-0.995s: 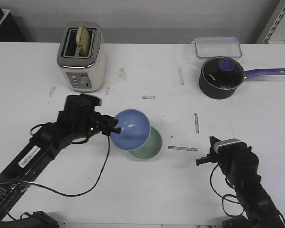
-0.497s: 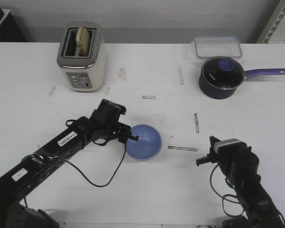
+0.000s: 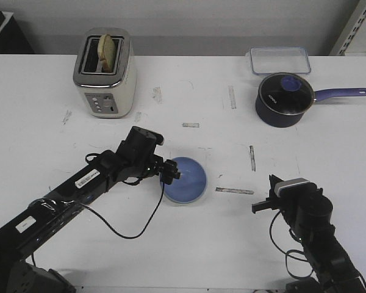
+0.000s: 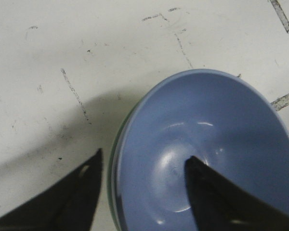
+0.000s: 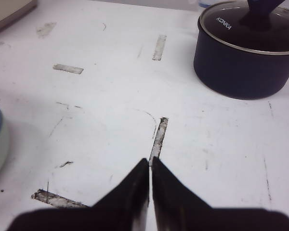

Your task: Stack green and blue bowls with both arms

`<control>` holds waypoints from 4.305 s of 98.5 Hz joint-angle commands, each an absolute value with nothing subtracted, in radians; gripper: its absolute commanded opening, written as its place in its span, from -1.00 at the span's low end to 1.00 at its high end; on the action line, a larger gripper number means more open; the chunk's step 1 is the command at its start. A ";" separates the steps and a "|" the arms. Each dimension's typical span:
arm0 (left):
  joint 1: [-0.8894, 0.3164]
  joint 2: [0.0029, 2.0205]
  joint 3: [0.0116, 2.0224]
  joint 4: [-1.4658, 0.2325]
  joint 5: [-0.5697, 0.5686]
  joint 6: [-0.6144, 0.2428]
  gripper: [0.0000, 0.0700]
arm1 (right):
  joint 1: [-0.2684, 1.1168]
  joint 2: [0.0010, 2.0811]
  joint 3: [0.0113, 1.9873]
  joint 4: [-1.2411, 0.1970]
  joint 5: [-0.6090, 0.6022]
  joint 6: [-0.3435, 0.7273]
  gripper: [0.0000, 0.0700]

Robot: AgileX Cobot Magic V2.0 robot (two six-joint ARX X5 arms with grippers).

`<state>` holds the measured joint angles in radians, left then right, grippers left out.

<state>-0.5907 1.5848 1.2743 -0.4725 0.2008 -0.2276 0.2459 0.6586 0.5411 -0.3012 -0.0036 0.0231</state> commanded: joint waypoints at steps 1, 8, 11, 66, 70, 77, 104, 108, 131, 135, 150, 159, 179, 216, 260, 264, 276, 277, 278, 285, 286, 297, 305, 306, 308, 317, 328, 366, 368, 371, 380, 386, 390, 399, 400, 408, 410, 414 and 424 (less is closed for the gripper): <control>-0.601 1.596 1.295 -0.470 0.203 -0.229 0.51 | 0.247 0.662 0.550 -0.292 -0.004 0.019 -1.00; -0.601 1.595 1.301 -0.471 0.203 -0.229 0.51 | 0.247 0.662 0.550 -0.292 -0.004 0.019 -1.00; -0.601 1.593 1.304 -0.472 0.203 -0.229 0.51 | 0.247 0.662 0.550 -0.292 -0.004 0.019 -1.00; -0.455 1.330 1.316 -0.577 0.009 -0.172 -0.85 | 0.247 0.662 0.550 -0.291 -0.004 0.018 -1.00; -0.432 1.307 1.316 -0.590 -0.007 -0.152 -1.00 | 0.247 0.662 0.550 -0.291 -0.004 0.017 -1.00; -0.389 1.271 1.316 -0.626 -0.031 -0.114 -1.00 | 0.247 0.662 0.550 -0.291 0.001 0.018 -1.00; -0.193 1.176 1.208 -0.627 -0.099 -0.029 -1.00 | 0.237 0.651 0.550 -0.297 0.047 0.031 -1.00; -0.168 1.144 1.155 -0.582 -0.098 -0.030 -1.00 | 0.227 0.643 0.550 -0.302 0.053 0.035 -1.00; -0.107 0.921 0.789 -0.319 -0.098 -0.093 -1.00 | 0.122 0.533 0.546 -0.405 0.060 0.064 -1.00; -0.109 0.794 0.658 -0.282 -0.098 -0.102 -1.00 | 0.055 0.387 0.525 -0.501 0.060 0.065 -1.00; -0.109 0.725 0.643 -0.283 -0.098 -0.094 -1.00 | 0.046 0.245 0.519 -0.484 0.047 0.064 -1.00; -0.109 0.695 0.643 -0.252 -0.098 -0.087 -1.00 | 0.046 0.189 0.519 -0.457 0.019 0.060 -1.00; -0.109 0.617 0.643 -0.140 -0.098 -0.087 -1.00 | 0.046 0.149 0.519 -0.352 0.019 0.059 -1.00; -0.109 0.422 0.643 -0.119 -0.098 -0.088 -1.00 | 0.046 0.149 0.519 -0.303 0.020 0.059 -1.00; -0.109 0.248 0.643 -0.120 -0.098 -0.088 -1.00 | 0.046 0.149 0.519 -0.284 0.025 0.059 -1.00; -0.109 0.238 0.643 -0.121 -0.098 -0.088 -1.00 | 0.046 0.149 0.519 -0.284 0.025 0.059 -1.00; -0.109 0.225 0.643 -0.129 -0.097 -0.088 -1.00 | 0.046 0.149 0.519 -0.284 0.025 0.059 -1.00; -0.109 0.225 0.643 -0.130 -0.097 -0.088 -1.00 | 0.046 0.149 0.519 -0.284 0.025 0.059 -1.00; -0.109 0.225 0.643 -0.130 -0.097 -0.088 -1.00 | 0.046 0.149 0.519 -0.284 0.025 0.059 -1.00; -0.100 0.226 0.636 -0.135 -0.100 -0.088 -1.00 | 0.046 0.149 0.519 -0.284 0.025 0.059 -1.00; -0.097 0.225 0.633 -0.134 -0.103 -0.088 -1.00 | 0.046 0.149 0.519 -0.284 0.025 0.059 -1.00; -0.060 0.190 0.579 -0.136 -0.084 -0.073 -1.00 | 0.046 0.149 0.519 -0.284 0.025 0.059 -1.00; -0.031 0.147 0.498 -0.124 -0.023 -0.042 -1.00 | 0.046 0.149 0.519 -0.284 0.025 0.059 -1.00; -0.028 0.141 0.487 -0.122 -0.014 -0.036 -1.00 | 0.046 0.149 0.519 -0.284 0.025 0.059 -1.00; -0.021 0.130 0.464 -0.118 0.004 -0.026 -1.00 | 0.046 0.149 0.519 -0.284 0.025 0.059 -1.00; 0.002 0.067 0.355 -0.102 0.027 0.052 -1.00 | 0.046 0.149 0.519 -0.284 0.026 0.059 -1.00; 0.007 -0.001 0.221 -0.074 0.026 0.086 -1.00 | 0.046 0.149 0.519 -0.284 0.026 0.059 -1.00; 0.006 0.003 0.012 0.052 0.020 0.086 -1.00 | 0.046 0.150 0.519 -0.284 0.026 0.059 -1.00; 0.006 0.003 0.012 0.054 0.020 0.086 -1.00 | 0.046 0.150 0.519 -0.284 0.026 0.059 -1.00; 0.006 0.003 0.013 0.054 0.020 0.086 -1.00 | 0.046 0.150 0.519 -0.284 0.025 0.059 -1.00; 0.006 0.003 0.013 0.053 0.025 0.086 -1.00 | 0.046 0.150 0.519 -0.284 0.027 0.059 -1.00; 0.006 0.003 0.013 0.053 0.024 0.086 -1.00 | 0.046 0.150 0.519 -0.284 0.026 0.059 -1.00; 0.006 0.003 0.013 0.053 0.024 0.086 -1.00 | 0.046 0.150 0.519 -0.284 0.026 0.059 -1.00; 0.006 0.003 0.013 0.053 0.024 0.086 -1.00 | 0.046 0.150 0.519 -0.284 0.027 0.059 -1.00; 0.006 0.003 0.013 0.053 0.024 0.086 -1.00 | 0.046 0.150 0.519 -0.284 0.027 0.059 -1.00; 0.006 0.003 0.013 0.053 0.024 0.086 -1.00 | 0.046 0.150 0.519 -0.284 0.026 0.059 -1.00; 0.006 0.003 0.013 0.053 0.024 0.086 -1.00 | 0.046 0.150 0.519 -0.284 0.026 0.059 -1.00; 0.006 0.003 0.013 0.053 0.024 0.086 -1.00 | 0.046 0.150 0.519 -0.284 0.026 0.059 -1.00; 0.006 0.003 0.013 0.053 0.024 0.086 -1.00 | 0.046 0.150 0.519 -0.284 0.027 0.059 -1.00</control>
<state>0.0051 0.0051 0.0341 0.0418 0.0250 0.0731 0.0452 0.1513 0.5137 -0.2947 0.0261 0.0563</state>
